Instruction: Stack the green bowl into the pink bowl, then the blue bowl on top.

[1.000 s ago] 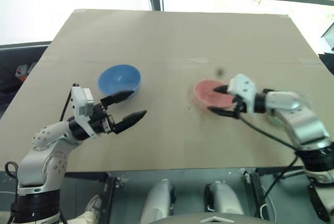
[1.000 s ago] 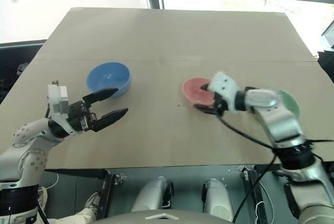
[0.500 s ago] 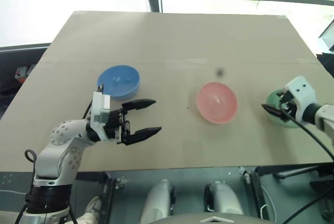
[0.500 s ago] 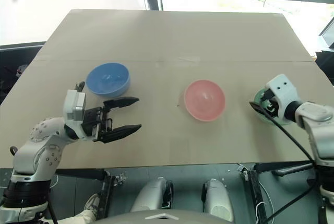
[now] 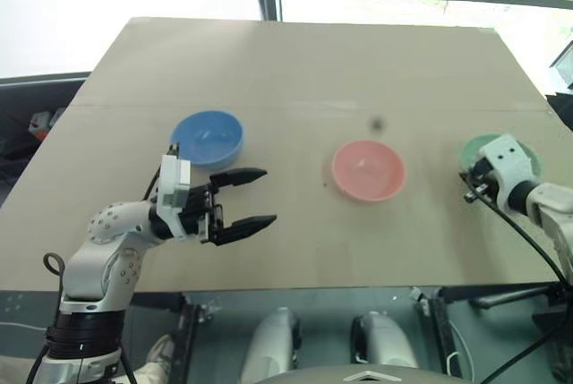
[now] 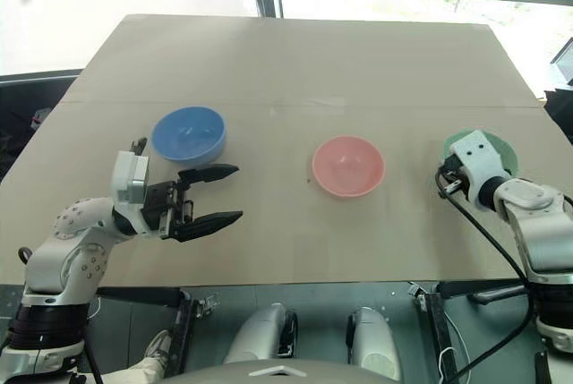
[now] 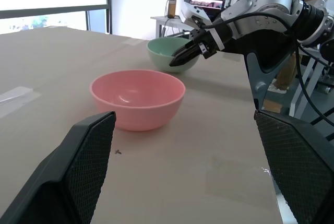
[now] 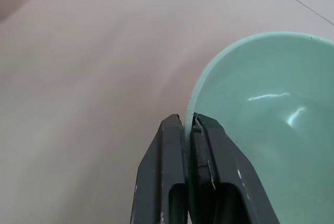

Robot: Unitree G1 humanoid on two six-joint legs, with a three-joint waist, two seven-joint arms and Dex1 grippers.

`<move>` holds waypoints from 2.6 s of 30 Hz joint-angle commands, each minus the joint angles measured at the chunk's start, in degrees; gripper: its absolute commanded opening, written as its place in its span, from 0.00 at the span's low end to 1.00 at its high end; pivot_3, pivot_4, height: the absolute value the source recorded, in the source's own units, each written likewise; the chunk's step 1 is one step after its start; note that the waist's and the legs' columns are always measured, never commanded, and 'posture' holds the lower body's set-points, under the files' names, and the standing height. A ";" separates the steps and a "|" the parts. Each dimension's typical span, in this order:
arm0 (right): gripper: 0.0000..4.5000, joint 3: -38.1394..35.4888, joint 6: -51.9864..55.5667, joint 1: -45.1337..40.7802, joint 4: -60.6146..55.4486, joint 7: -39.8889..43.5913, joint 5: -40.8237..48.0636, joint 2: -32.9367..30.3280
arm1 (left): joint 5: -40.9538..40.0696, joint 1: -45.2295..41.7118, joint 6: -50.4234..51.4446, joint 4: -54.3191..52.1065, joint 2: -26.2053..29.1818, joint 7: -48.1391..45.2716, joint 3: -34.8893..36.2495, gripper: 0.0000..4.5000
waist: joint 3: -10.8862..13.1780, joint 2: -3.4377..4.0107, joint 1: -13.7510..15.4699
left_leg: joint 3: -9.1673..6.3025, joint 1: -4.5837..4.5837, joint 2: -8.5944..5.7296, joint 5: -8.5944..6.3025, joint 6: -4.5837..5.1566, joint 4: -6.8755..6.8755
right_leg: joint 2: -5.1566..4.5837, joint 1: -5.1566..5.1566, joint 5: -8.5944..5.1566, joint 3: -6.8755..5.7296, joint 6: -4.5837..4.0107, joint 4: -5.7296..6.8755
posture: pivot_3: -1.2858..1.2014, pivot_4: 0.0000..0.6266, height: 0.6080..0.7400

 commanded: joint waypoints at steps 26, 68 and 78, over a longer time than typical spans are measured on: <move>0.83 13.05 -12.55 -13.78 -12.47 15.36 12.44 7.13 | 8.96 -0.65 -1.07 -5.21 -5.40 23.81 1.19 1.00 | 0.01 -0.07 0.14 | -0.10 -0.13 -0.04 -0.04 0.08 0.11 | -0.06 -0.01 0.01 -0.13 0.01 0.00 | 0.52 0.24 1.00; 0.84 11.26 -15.29 -13.29 -13.23 8.96 15.89 12.15 | 37.18 -20.31 31.27 -4.27 2.92 42.45 -16.12 0.00 | 0.04 -0.10 0.11 | -0.14 -0.16 -0.09 -0.03 0.06 0.08 | -0.04 0.03 0.00 -0.18 0.03 0.08 | 0.52 0.24 1.00; 0.84 6.83 -16.29 -10.85 -14.44 5.21 17.65 14.39 | 28.54 -20.29 10.85 -8.16 -1.42 32.65 -13.25 0.00 | 0.06 -0.12 0.26 | -0.17 -0.22 -0.08 -0.03 0.06 0.10 | -0.08 0.04 0.01 -0.24 0.03 0.07 | 0.52 0.24 1.00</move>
